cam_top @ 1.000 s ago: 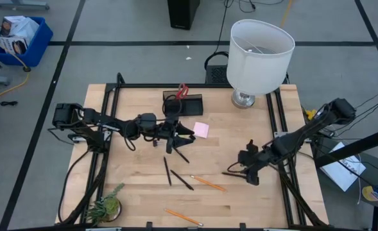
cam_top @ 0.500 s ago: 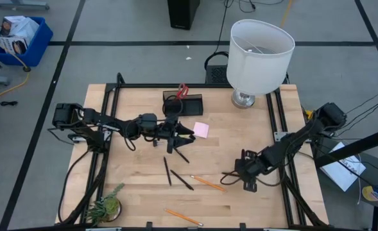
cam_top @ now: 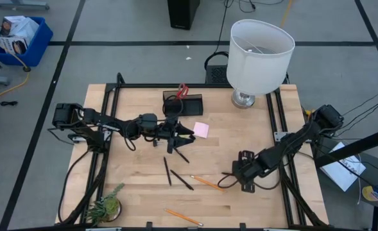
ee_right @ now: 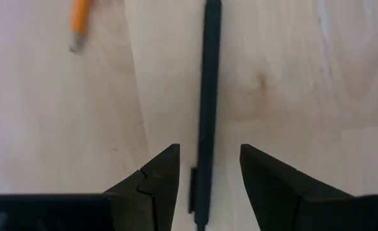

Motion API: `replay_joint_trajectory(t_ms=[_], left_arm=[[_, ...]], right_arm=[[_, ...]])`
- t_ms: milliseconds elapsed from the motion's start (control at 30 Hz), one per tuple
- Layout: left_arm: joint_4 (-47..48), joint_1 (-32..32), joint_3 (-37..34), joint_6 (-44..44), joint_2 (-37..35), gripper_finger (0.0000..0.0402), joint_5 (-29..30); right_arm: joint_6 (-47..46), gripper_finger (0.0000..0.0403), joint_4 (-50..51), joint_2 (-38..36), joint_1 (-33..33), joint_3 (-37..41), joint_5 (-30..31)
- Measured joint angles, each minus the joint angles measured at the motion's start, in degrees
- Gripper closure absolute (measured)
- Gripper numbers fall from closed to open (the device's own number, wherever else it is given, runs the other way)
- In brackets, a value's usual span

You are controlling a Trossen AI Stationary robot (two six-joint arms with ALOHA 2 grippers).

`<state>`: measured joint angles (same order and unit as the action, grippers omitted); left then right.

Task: Pick and place office supplies into organizer
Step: Put the black pen into the black desk organizer

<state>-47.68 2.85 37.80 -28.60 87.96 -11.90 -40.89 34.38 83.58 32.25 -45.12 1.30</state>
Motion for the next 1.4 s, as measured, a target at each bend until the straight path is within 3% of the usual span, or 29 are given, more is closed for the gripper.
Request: replay_joint_trajectory(t_ms=[500,1167,1400], left_arm=[[1.0,0.0,0.0,1.1,0.0,0.0146,0.0],[1.2,0.0,0.0,1.1,0.0,0.0146,0.1],[1.2,0.0,0.0,1.1,0.0,0.0146,0.1]], right_arm=[[-5.3,0.0248,6.7,-0.5,1.8,0.0,-4.5],[-8.8,0.0248,6.1,3.6,4.2,0.0,-3.3],[-8.8,0.0291,5.8,3.9,4.3,0.0,-3.0]])
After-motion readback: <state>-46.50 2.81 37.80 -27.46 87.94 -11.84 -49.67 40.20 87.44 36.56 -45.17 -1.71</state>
